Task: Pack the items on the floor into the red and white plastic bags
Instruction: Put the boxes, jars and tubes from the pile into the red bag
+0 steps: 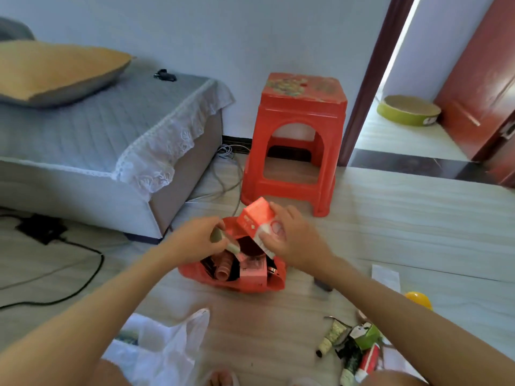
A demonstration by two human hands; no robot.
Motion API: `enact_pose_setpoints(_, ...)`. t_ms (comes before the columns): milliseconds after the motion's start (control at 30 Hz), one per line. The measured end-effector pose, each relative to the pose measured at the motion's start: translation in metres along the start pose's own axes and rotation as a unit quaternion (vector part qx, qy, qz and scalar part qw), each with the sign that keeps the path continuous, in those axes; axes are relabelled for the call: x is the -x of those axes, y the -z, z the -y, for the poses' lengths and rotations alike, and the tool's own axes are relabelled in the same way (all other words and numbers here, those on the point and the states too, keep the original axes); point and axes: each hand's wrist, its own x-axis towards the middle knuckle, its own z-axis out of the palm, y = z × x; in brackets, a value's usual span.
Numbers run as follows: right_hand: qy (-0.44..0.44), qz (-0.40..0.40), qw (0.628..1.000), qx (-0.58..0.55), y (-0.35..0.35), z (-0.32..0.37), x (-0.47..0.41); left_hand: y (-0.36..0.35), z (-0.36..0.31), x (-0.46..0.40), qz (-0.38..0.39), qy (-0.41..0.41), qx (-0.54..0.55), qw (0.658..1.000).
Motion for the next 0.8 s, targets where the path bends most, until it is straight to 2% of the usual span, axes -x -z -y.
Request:
enact_pose_setpoints(100,0.011,0.080,0.991,0.104,-0.020,0.015,-0.032,0.008,0.026,-0.002,-0.051,-0.011,-0.108,0.993)
enact_pose_setpoints(200,0.004,0.167,0.960,0.223,-0.044,0.012,-0.056,-0.010,0.042,-0.003,-0.081,-0.029,-0.112,0.990)
enact_pose_setpoints(300,0.041,0.251,0.918,0.306,-0.070,-0.005,-0.065,-0.041,0.057,-0.013,-0.030,-0.049,-0.117,0.991)
enact_pose_setpoints(433,0.053,0.314,0.886,0.336,-0.096,-0.032,-0.072,-0.074,0.075,-0.036,-0.003,-0.101,-0.236,0.966)
enact_pose_setpoints(533,0.061,0.318,0.892,0.316,-0.115,-0.043,-0.080,-0.087,0.082,-0.056,-0.027,-0.111,-0.268,0.957)
enact_pose_setpoints(600,0.078,0.293,0.906,0.296,-0.129,-0.043,-0.086,-0.090,0.088,-0.063,-0.054,-0.094,-0.284,0.953)
enact_pose_setpoints(767,0.054,0.124,0.964,0.230,-0.162,-0.039,-0.104,-0.099,0.118,-0.061,-0.111,-0.016,-0.278,0.954)
enact_pose_setpoints(800,0.046,0.110,0.970,0.212,-0.167,-0.038,-0.103,-0.102,0.124,-0.057,-0.119,-0.011,-0.276,0.954)
